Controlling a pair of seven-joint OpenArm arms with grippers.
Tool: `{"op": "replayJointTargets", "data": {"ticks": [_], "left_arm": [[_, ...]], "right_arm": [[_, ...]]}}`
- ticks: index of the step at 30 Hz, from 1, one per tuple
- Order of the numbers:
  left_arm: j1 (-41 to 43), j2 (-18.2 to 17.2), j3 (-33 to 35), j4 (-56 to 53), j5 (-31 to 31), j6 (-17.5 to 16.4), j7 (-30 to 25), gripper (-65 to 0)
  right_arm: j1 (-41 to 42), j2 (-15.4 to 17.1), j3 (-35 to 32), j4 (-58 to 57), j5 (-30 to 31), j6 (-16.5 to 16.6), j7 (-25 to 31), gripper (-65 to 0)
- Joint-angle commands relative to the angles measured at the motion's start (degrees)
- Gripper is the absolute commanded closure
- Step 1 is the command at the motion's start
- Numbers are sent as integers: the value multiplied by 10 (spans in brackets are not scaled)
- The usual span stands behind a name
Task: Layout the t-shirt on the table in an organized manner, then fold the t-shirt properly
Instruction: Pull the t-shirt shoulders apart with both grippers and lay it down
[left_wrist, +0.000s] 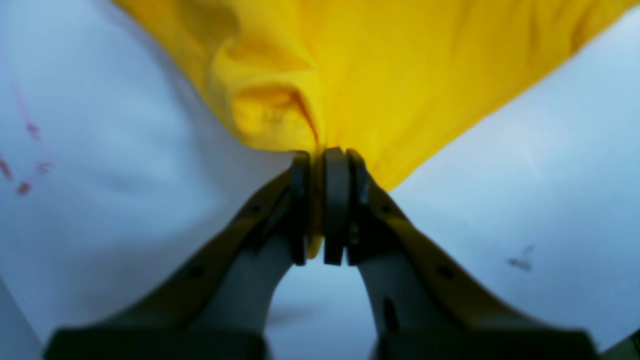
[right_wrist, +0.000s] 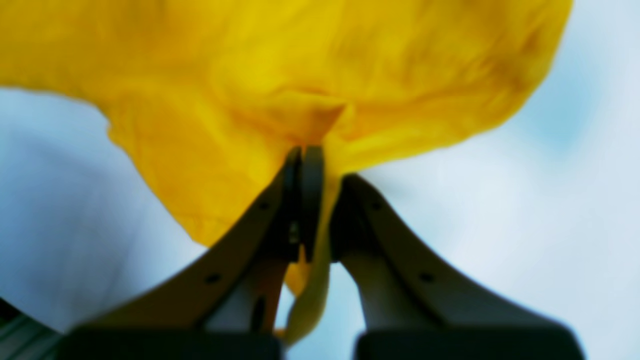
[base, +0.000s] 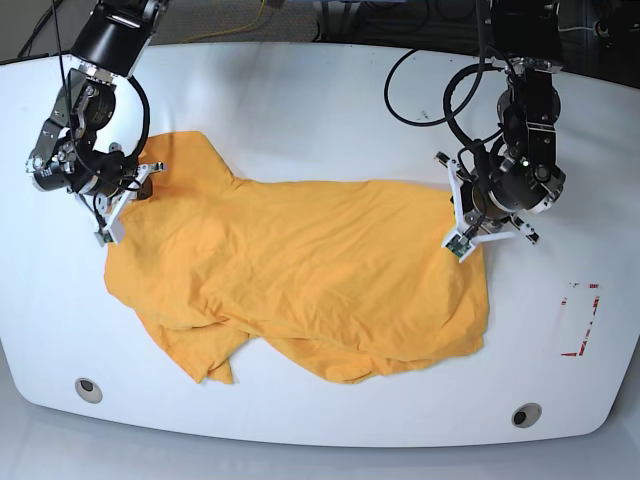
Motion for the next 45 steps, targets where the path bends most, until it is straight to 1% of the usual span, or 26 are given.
{"op": "replayJointTargets", "data": {"ticks": [1,5,8,13,18,26,34,37,41,45], "left_arm": [[15,-7,-10,24,2,2,-8,-31],[45,-9,-31,35,3,2,-8,-31],[63,-28,-32,39,3,2,-7,-31],[87,-42,-35,39,3,2,-7,-31],[105,-70,-35,39,3,2,-8,-31],[109,-93,-38,39,2,2,-8,-32],[111,-96,-41,37,4,2,-6,-35],[124,-103,-41,37,4,2,-6,-35],[133,-103,-41,37,4,2,-6,-36],[146,-112,-41,37,4,2,-6,-36]], "right_arm": [[-11,10,3,32,10,2,8,0],[-42,11,3,49,9,2,8,0],[-62,13,3,50,9,2,8,0],[-87,14,1,50,9,2,8,0],[-107,14,1,49,9,2,2,0],[-128,13,0,48,9,2,2,0],[-131,13,0,48,8,2,2,0],[-134,14,0,48,8,2,2,0],[-149,15,-1,48,8,2,2,0],[-163,15,-1,48,8,2,2,0]]}}
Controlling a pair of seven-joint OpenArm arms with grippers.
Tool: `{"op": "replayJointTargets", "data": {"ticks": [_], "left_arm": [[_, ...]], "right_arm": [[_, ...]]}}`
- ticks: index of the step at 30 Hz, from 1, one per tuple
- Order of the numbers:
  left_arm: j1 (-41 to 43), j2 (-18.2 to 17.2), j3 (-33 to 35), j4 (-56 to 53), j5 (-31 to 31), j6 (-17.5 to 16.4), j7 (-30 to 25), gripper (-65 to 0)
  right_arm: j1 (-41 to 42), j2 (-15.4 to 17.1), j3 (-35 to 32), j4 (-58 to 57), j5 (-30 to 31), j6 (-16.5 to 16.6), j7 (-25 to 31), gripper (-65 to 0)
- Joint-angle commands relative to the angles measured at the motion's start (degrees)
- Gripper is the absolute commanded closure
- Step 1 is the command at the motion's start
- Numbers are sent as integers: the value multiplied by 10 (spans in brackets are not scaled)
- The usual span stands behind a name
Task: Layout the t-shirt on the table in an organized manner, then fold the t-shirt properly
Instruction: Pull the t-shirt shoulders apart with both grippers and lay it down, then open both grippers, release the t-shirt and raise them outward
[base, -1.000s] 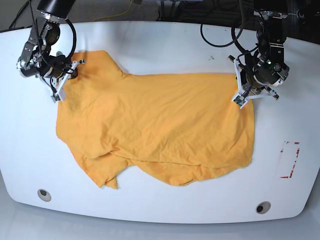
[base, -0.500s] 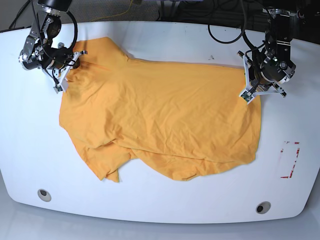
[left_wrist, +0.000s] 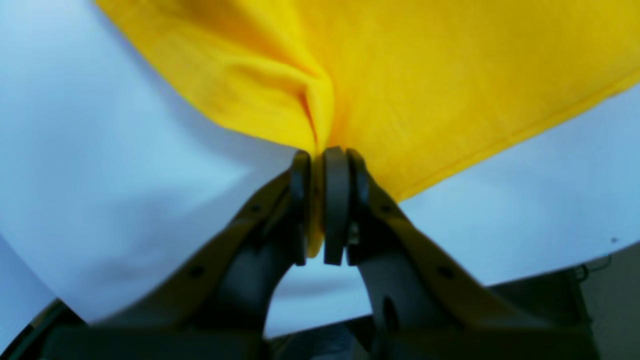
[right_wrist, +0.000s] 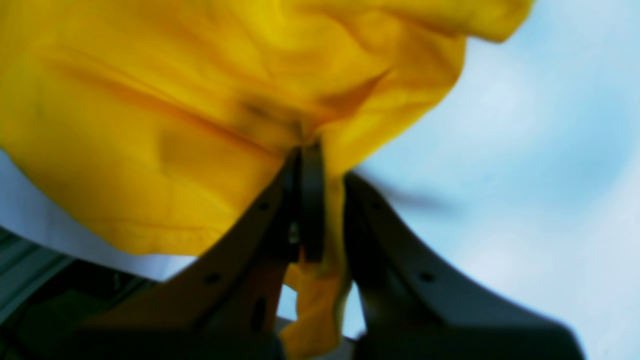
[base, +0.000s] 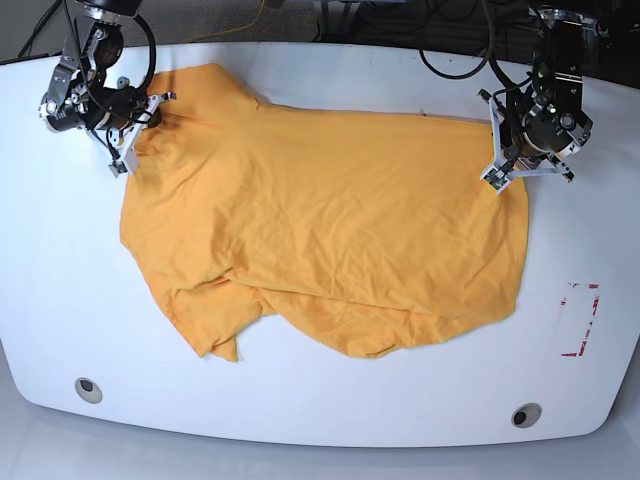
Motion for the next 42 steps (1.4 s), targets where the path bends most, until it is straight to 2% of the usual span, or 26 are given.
{"op": "replayJointTargets", "data": {"ticks": [1,10,12,18,20,22,23,26,28,30,42], "left_arm": [[3,-12,-4,10,7,2,1,-36],[38,-19,-4,11,27,2,1,-45],[43,-19,-3,11,34,2,1,-74],[56,-19,-2,10,36,2,1,-217],[60,-19,-2,10,41,2,1,-257],[61,-19,-1,9,47,3,1,-287],[61,-19,-1,9,50,3,1,-302],[61,-19,-1,8,60,3,1,-328],[61,-19,-1,8,63,3,1,-337],[59,-20,0,8,63,3,1,-340],[48,-21,0,9,63,3,-1,-337]], "right_arm": [[-10,12,3,9,-3,1,-1,0],[-45,8,3,19,1,1,-1,0],[-48,8,3,23,0,1,-1,0],[-65,8,3,39,-1,1,-1,-9],[-68,8,3,41,-1,1,-1,-48],[-70,8,3,42,-1,1,-1,-120],[-70,8,4,42,-1,1,-1,-180],[-71,7,8,42,1,1,-1,-305],[-72,7,8,43,2,1,-1,-356],[-72,7,8,46,2,1,-1,-377],[-67,1,8,51,-2,1,-1,-382]]}}
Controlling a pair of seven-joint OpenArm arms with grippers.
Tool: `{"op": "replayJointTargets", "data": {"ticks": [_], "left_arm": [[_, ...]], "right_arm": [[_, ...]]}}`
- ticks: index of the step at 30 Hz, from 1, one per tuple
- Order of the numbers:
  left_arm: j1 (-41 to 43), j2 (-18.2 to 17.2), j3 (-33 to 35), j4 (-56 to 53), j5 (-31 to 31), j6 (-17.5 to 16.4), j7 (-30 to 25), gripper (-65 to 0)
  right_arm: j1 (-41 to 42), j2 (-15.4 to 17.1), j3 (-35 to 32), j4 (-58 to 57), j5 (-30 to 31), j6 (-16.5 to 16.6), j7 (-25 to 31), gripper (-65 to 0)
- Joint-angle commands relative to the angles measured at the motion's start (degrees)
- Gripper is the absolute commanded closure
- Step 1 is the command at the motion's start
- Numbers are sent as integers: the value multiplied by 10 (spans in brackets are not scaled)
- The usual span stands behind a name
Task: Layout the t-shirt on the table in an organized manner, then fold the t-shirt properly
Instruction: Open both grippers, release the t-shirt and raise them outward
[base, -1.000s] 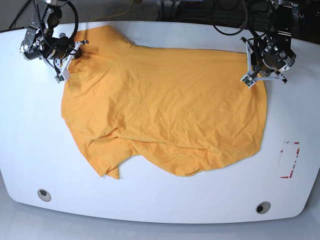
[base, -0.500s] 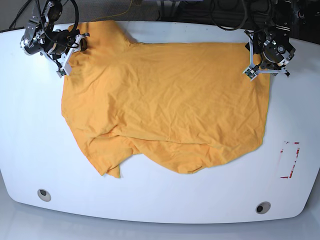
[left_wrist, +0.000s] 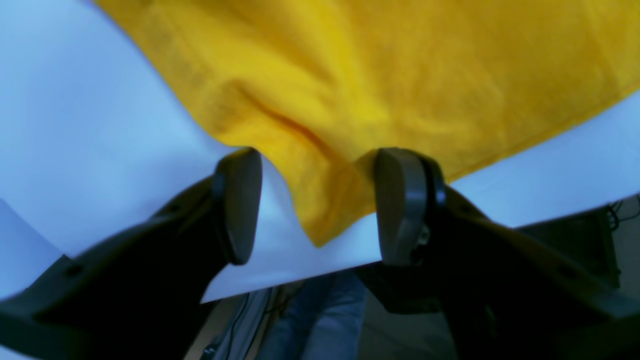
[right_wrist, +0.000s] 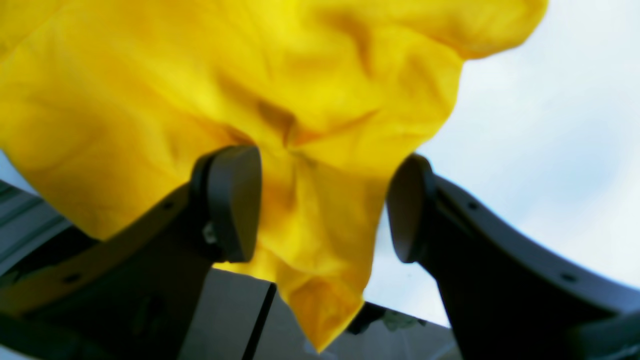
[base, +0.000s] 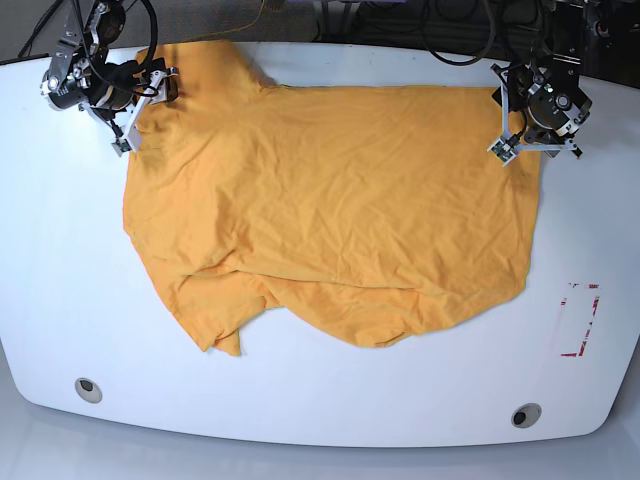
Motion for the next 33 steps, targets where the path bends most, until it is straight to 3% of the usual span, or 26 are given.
{"op": "replayJointTargets", "data": {"ticks": [1,4,11,28,33], "left_arm": [[-4,-7,-2,9,4,2,-1,-336],[-4,-7,-2,9,4,2,-1,-333],[-2,-6,-2,10,1,2,-1,-248],[10,-7,-5,9,7,2,2,-244],[28,-7,-5,9,46,2,-1,-243]], "right_arm": [[-1,6,4,4,-8,0,-9,-382],[-2,6,4,3,-8,0,-4,-380],[-4,4,5,3,-4,6,16,-380],[8,3,31,3,-5,0,25,-383],[8,3,43,3,-5,2,25,-383]]}}
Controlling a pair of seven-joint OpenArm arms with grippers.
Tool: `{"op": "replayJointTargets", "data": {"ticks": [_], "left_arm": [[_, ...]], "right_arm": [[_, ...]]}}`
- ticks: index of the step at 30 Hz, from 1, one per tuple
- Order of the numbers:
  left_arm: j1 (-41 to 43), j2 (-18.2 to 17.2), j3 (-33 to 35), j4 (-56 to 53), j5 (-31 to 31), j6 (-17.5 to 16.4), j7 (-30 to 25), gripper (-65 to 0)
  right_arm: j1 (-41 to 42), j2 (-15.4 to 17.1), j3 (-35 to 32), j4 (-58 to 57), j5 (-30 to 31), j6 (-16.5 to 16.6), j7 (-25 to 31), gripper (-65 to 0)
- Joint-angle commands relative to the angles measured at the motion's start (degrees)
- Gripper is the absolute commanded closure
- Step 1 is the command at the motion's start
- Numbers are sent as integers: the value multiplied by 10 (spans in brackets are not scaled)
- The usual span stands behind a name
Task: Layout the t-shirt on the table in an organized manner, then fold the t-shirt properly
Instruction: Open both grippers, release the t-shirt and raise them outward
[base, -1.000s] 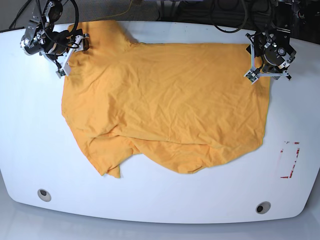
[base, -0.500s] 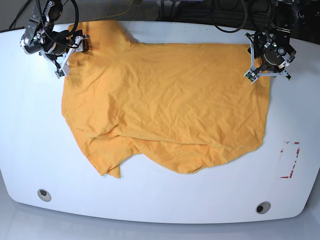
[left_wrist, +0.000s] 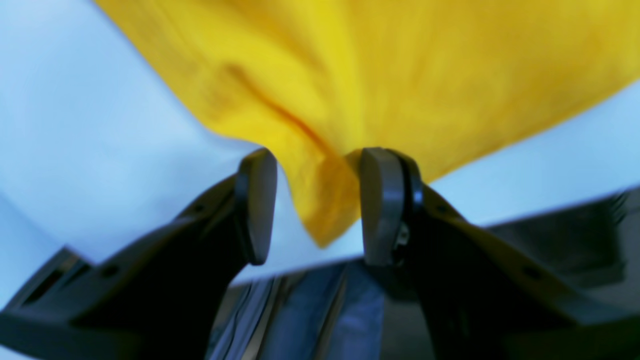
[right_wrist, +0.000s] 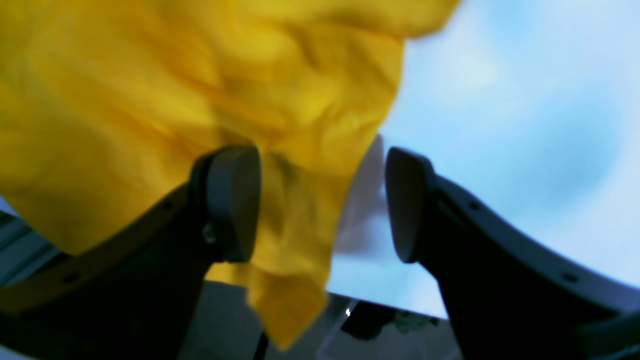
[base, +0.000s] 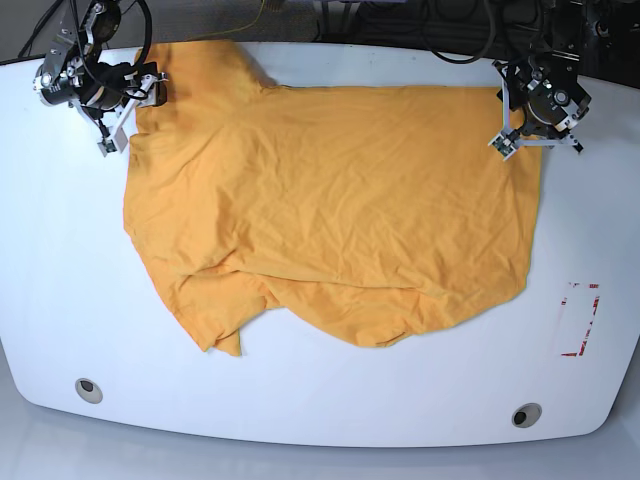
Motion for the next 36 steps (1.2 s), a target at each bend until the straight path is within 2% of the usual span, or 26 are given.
{"op": "replayJointTargets", "data": {"ticks": [1,12,16,22,29,33,36], "left_arm": [[7,-7,-4,9,21,2,2,-243],[12,-8,-4,11,28,2,4,-248],[12,-31,-4,7,29,2,6,-288],[24,-36,-6,6,30,3,6,-388],[39,-52,-33,8,29,2,5,-396],[36,-54,-50,9,29,2,4,-396],[15,-71,-64,11,28,2,4,-396]], "right_arm": [[3,8,4,8,5,1,4,-383],[3,13,5,9,5,-1,1,-383],[2,13,5,33,1,-2,-3,-383],[3,8,6,55,4,-23,-30,-383],[-3,8,8,62,5,-29,-30,-383],[-2,8,35,78,5,-25,-30,-383],[16,9,47,86,5,-25,-30,-383]]}}
